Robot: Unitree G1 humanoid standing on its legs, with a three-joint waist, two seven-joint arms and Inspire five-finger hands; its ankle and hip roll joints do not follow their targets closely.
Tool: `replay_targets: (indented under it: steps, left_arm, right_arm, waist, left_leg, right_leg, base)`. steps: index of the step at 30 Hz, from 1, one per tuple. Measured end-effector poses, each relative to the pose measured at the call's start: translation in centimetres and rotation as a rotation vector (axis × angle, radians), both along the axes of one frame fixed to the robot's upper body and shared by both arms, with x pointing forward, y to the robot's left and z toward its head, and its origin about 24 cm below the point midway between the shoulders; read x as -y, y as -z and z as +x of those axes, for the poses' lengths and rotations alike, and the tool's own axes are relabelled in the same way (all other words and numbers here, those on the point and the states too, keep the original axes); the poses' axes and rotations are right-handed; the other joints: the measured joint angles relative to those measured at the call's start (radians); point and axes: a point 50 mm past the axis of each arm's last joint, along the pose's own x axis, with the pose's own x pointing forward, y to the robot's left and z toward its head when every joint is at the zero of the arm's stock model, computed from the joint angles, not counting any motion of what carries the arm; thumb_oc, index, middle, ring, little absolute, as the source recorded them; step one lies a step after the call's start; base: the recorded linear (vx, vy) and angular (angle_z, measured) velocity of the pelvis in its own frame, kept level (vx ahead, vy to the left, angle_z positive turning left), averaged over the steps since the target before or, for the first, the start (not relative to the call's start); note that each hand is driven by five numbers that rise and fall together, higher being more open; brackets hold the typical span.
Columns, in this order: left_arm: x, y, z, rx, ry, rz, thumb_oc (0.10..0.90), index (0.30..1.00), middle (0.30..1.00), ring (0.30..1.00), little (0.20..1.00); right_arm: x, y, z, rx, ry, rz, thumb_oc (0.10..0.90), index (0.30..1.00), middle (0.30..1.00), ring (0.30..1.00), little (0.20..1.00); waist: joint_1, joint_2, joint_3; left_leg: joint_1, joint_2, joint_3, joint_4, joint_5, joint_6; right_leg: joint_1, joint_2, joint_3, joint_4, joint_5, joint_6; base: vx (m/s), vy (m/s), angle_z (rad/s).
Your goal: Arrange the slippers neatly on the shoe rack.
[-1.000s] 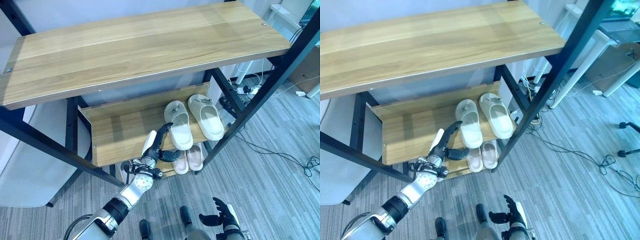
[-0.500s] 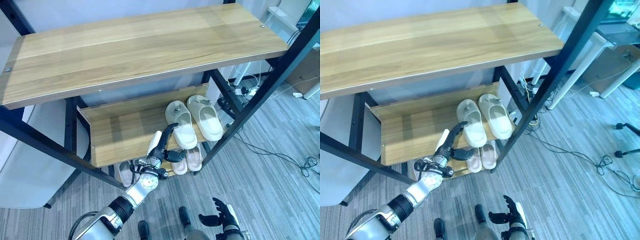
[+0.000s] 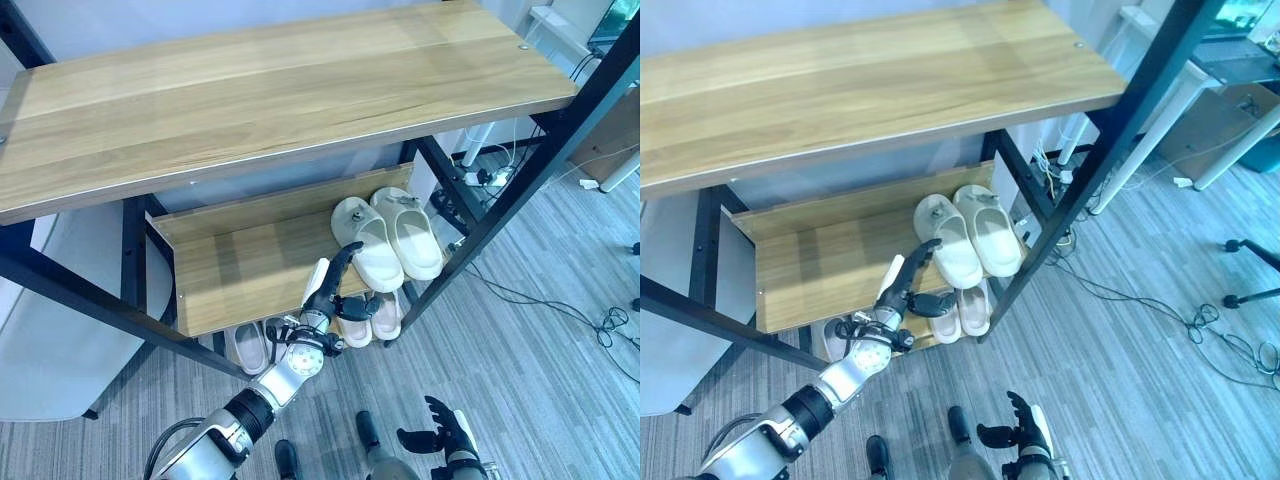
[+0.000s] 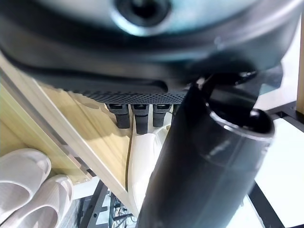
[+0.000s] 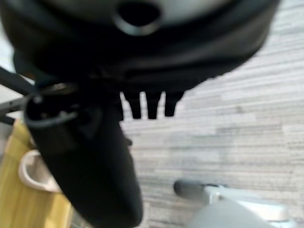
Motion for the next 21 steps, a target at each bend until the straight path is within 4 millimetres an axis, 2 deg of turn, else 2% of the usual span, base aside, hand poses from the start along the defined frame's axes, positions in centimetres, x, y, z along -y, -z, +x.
replay_targets:
  steps: [14,21]
  left_arm:
    - [-0.1,0.2,0.2,-0.020,-0.004,-0.013,0.800,0.900,0.900,0.900,0.900]
    - [-1.1,0.6,0.3,0.000,0.014,0.077,0.800,0.900,0.900,0.900,0.900]
  right_arm:
    - [-0.2,0.1,0.1,-0.008,-0.001,0.006,0.800,0.900,0.900,0.900,0.900]
    - [-0.1,0.2,0.3,-0.012,0.006,0.004,0.800,0.900,0.900,0.900,0.900]
  waist:
    - [-0.005,0.000,0.000]
    - [-0.005,0.001,-0.001]
  left_leg:
    - [0.012,-0.001,-0.001,0.000,0.000,0.000]
    - [0.026,0.002,-0.001,0.000,-0.001,0.001]
  right_leg:
    - [0.013,-0.002,-0.001,0.000,0.000,0.000]
    - [0.028,0.000,-0.003,0.000,-0.001,0.001]
  base:
    - [0.00,0.000,0.00]
    - [0.00,0.000,0.00]
